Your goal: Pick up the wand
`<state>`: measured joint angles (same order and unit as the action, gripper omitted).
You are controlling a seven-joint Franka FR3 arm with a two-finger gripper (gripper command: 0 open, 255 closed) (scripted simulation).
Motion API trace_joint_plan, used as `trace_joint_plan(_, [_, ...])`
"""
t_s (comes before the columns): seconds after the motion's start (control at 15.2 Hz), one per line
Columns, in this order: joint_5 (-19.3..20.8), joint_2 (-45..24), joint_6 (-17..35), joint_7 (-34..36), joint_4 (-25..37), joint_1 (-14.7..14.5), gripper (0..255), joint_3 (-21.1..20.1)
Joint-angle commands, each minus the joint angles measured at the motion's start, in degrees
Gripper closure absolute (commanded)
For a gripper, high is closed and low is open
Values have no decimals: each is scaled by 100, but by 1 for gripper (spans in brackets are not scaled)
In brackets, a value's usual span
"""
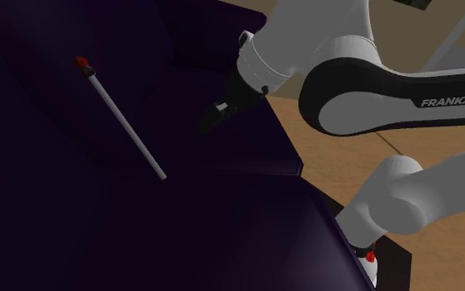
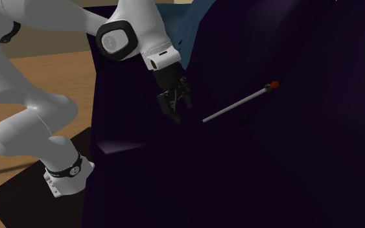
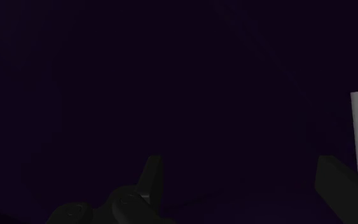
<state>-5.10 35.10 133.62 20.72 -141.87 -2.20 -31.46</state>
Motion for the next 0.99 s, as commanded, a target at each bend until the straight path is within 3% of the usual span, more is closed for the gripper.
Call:
trace_joint_plan(0.0, [178, -240, 365, 379, 112, 161, 0, -428])
trace_joint_plan(0.33, [986, -896, 1103, 1449, 567, 976, 0, -1696])
trace_joint_plan(0.59, [2000, -1389, 1470, 2525, 1104, 2152, 0, -3123])
trace_joint_plan(0.92, [2257, -1479, 1747, 2839, 988, 2578, 0, -3589])
